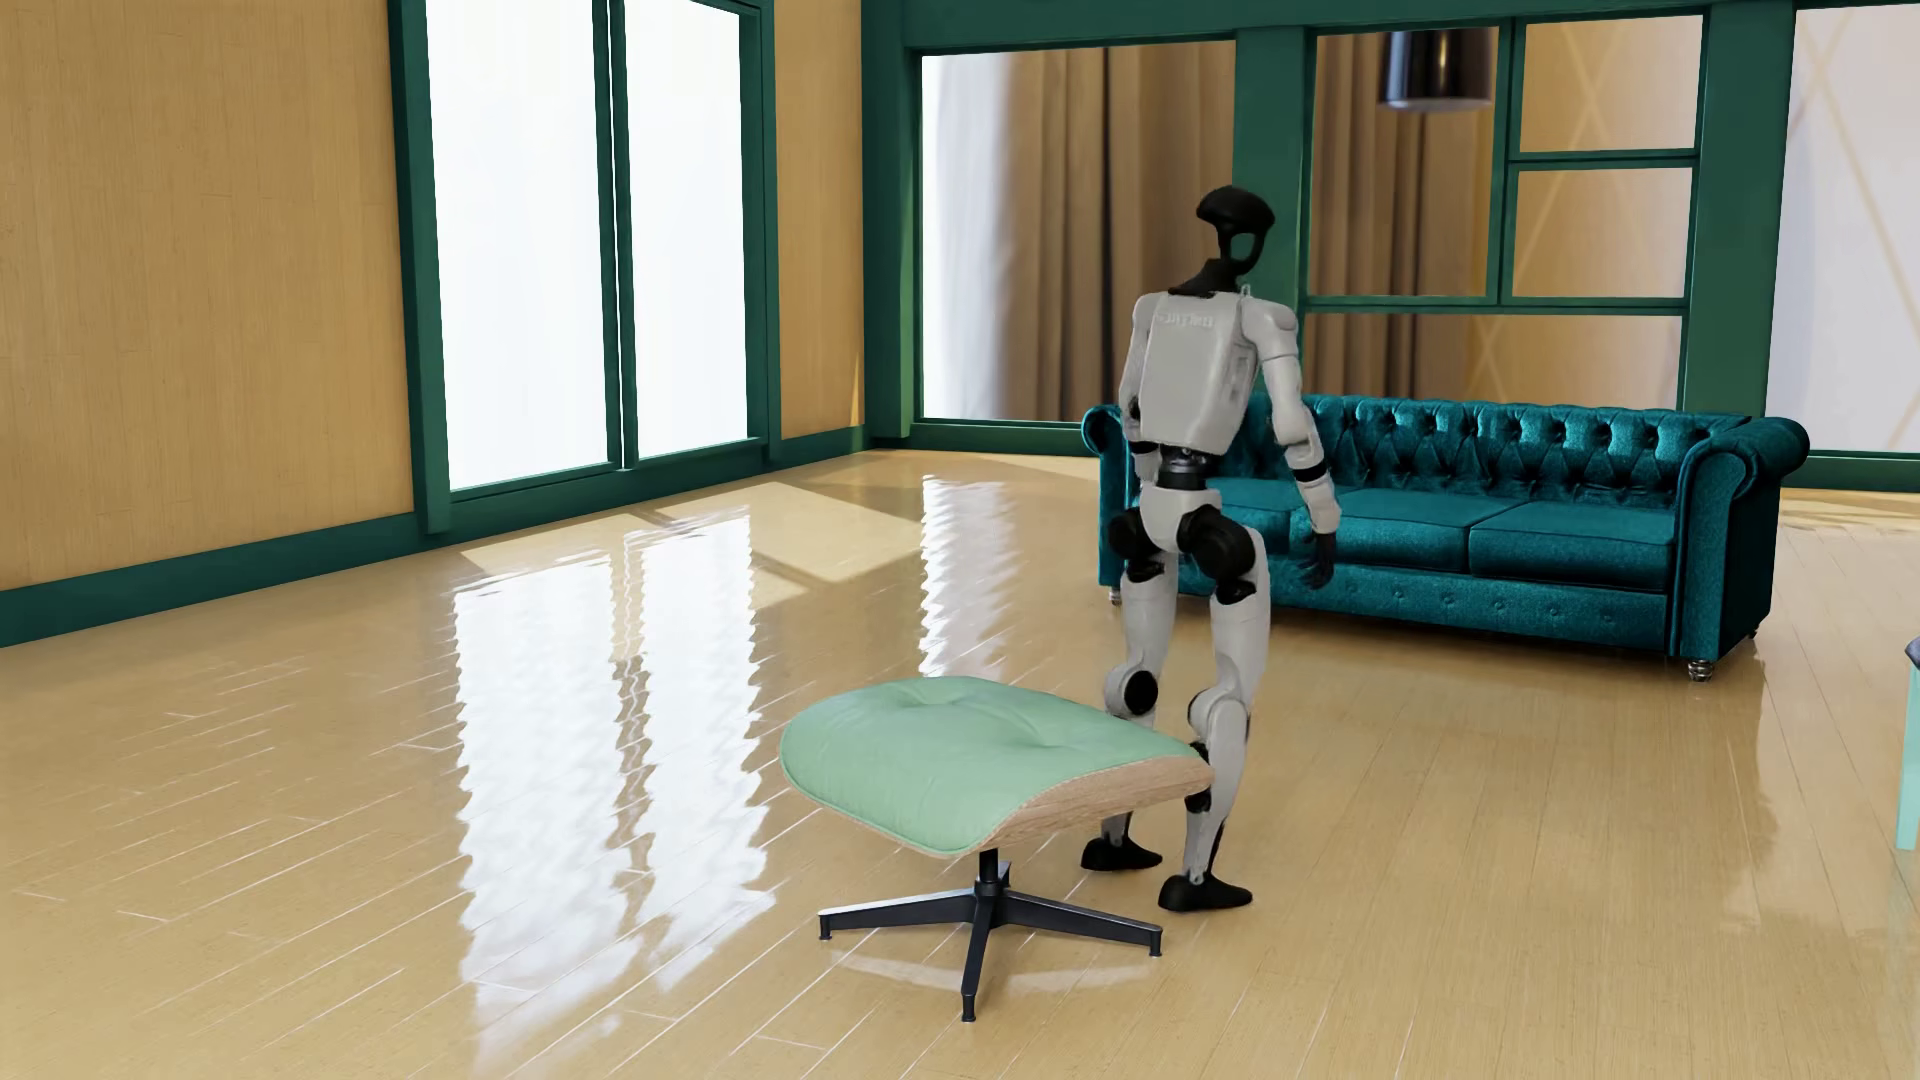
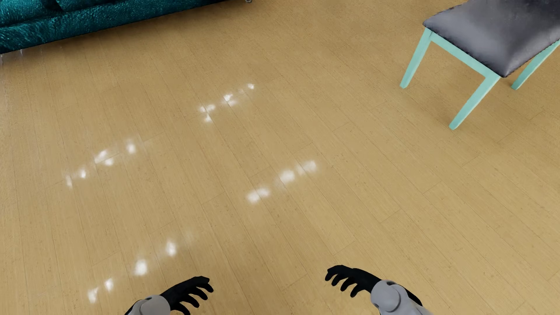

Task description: Get off of the chair

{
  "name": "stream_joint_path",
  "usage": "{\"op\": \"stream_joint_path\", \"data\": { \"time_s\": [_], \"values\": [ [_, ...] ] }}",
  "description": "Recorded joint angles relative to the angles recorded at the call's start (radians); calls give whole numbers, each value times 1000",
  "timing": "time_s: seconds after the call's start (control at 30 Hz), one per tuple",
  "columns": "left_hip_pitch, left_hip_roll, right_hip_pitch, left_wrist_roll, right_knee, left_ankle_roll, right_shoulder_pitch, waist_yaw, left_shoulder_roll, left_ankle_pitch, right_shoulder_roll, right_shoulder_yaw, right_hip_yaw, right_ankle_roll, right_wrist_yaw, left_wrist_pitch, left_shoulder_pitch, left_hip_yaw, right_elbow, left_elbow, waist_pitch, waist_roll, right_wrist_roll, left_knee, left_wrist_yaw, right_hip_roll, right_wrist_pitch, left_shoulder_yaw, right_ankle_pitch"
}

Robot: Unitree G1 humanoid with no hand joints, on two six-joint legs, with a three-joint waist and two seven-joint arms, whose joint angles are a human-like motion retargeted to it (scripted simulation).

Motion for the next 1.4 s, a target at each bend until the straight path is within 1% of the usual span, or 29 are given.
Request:
{"op": "stream_joint_path", "data": {
  "time_s": [0.03,0.07,0.1,0.17,0.2,0.23,0.27,0.33,0.4,0.53,0.57,0.6,0.63,0.77,0.83,0.9,0.97,1.03,1.07,1.1,1.13,1.17,1.2,1.23,1.27,1.3,1.33,1.37,1.4],
  "values": [
    [18,-1,27,-6,-32,-3,33,0,3,-6,-9,-27,-8,0,1,0,26,6,6,16,-39,-2,12,-15,2,2,1,23,2],
    [112,-1,95,-31,-31,-16,78,-8,10,-14,-13,-91,-41,17,-18,-3,83,24,39,21,-46,7,19,-65,6,-5,-3,79,-31],
    [158,-1,126,-46,-29,-20,106,-10,8,-22,-10,-125,-48,20,-57,3,108,31,80,49,-68,10,35,-88,19,-8,10,112,-48],
    [206,-2,173,-60,-28,-23,140,-16,-8,-45,8,-165,-52,13,-133,19,149,38,186,109,-117,15,76,-88,47,-8,64,149,-70],
    [220,-1,191,-63,-28,-25,144,-18,-15,-50,16,-181,-58,14,-149,25,157,41,234,136,-132,15,90,-85,54,-8,82,159,-76],
    [236,1,205,-63,-29,-28,148,-20,-20,-55,21,-190,-61,15,-158,30,162,45,264,151,-143,15,89,-88,53,-8,94,164,-80],
    [245,2,218,-61,-31,-30,154,-20,-23,-59,19,-194,-62,14,-149,32,166,48,276,158,-150,16,82,-84,47,-7,94,167,-83],
    [260,5,230,-58,-32,-30,168,-22,-30,-67,8,-188,-60,13,-118,25,176,52,260,142,-160,19,57,-85,33,-4,75,171,-88],
    [261,11,226,-63,-33,-32,171,-27,-41,-69,6,-178,-51,12,-94,23,178,55,228,117,-169,25,50,-85,28,-1,65,168,-87],
    [260,24,208,-79,-37,-25,142,-40,-56,-65,35,-140,-19,3,-88,20,165,73,174,81,-164,32,59,-86,32,17,56,151,-70],
    [246,30,186,-78,-36,-25,142,-45,-55,-62,45,-120,-4,-6,-102,19,172,78,155,71,-179,30,59,-83,33,24,64,154,-64],
    [263,36,196,-80,-39,-22,138,-48,-50,-61,57,-113,1,-2,-95,18,167,83,137,72,-165,24,63,-86,30,33,58,151,-58],
    [255,41,176,-83,-29,-20,136,-51,-47,-58,64,-107,15,-6,-89,15,171,88,120,67,-172,20,65,-83,33,39,55,142,-55],
    [219,70,106,-90,27,-13,123,-57,-29,-73,78,-96,70,-5,-87,13,181,110,93,69,-164,15,50,-8,34,64,47,131,-56],
    [141,101,81,-88,27,-18,110,-54,-22,-125,74,-103,92,3,-92,15,176,117,114,72,-151,15,56,147,30,74,58,125,-43],
    [86,111,76,-85,14,10,103,-46,-23,-196,54,-118,108,6,-115,16,165,99,144,76,-127,14,54,283,39,78,73,115,-22],
    [47,74,67,-84,3,-8,98,-35,-36,-266,27,-130,130,5,-129,17,149,27,195,80,-109,9,60,350,48,71,90,105,9],
    [47,15,47,-79,8,-14,91,-28,-43,-296,-6,-127,153,9,-149,11,147,-38,244,59,-102,10,67,309,62,70,104,108,34],
    [53,-3,45,-80,-5,-36,91,-30,-43,-293,-19,-121,174,6,-157,3,154,-62,261,42,-104,15,65,270,62,78,105,108,49],
    [52,-13,35,-84,-7,-50,89,-35,-37,-241,-28,-124,185,6,-164,-1,155,-75,274,27,-107,19,70,231,58,88,104,103,56],
    [62,-12,20,-87,-10,14,90,-44,-29,-187,-31,-134,194,8,-176,-4,154,-51,284,18,-115,25,82,204,53,104,107,95,63],
    [50,-1,6,-91,-4,15,89,-54,-16,-155,-24,-151,204,7,-190,-9,147,-29,291,19,-115,18,100,193,45,116,110,84,69],
    [57,-1,-24,-95,24,12,86,-61,-6,-142,-13,-166,213,18,-208,-10,132,-15,294,27,-111,7,115,169,41,116,117,77,71],
    [66,-4,-62,-95,74,10,84,-64,-1,-134,1,-171,201,49,-220,-10,122,-1,299,38,-106,-3,134,146,46,110,119,72,63],
    [124,-25,-106,-93,143,35,78,-61,4,-108,10,-161,181,103,-220,-7,111,-9,293,49,-92,-11,141,49,54,99,119,81,40],
    [140,-34,-130,-98,190,26,76,-64,10,-106,15,-150,157,175,-205,-13,108,21,283,56,-81,-18,135,35,60,77,104,98,-7],
    [160,-41,-150,-106,236,29,80,-65,15,-107,23,-140,139,217,-182,-8,112,29,264,64,-72,-25,114,17,76,59,94,114,-51],
    [171,-44,-154,-115,280,31,98,-66,20,-111,31,-141,106,197,-165,1,117,36,242,74,-69,-28,92,15,90,43,88,122,-128],
    [175,-43,-158,-119,321,32,118,-65,23,-114,45,-147,57,147,-149,9,116,43,224,90,-66,-27,77,17,97,30,86,125,-196]
  ]
}}
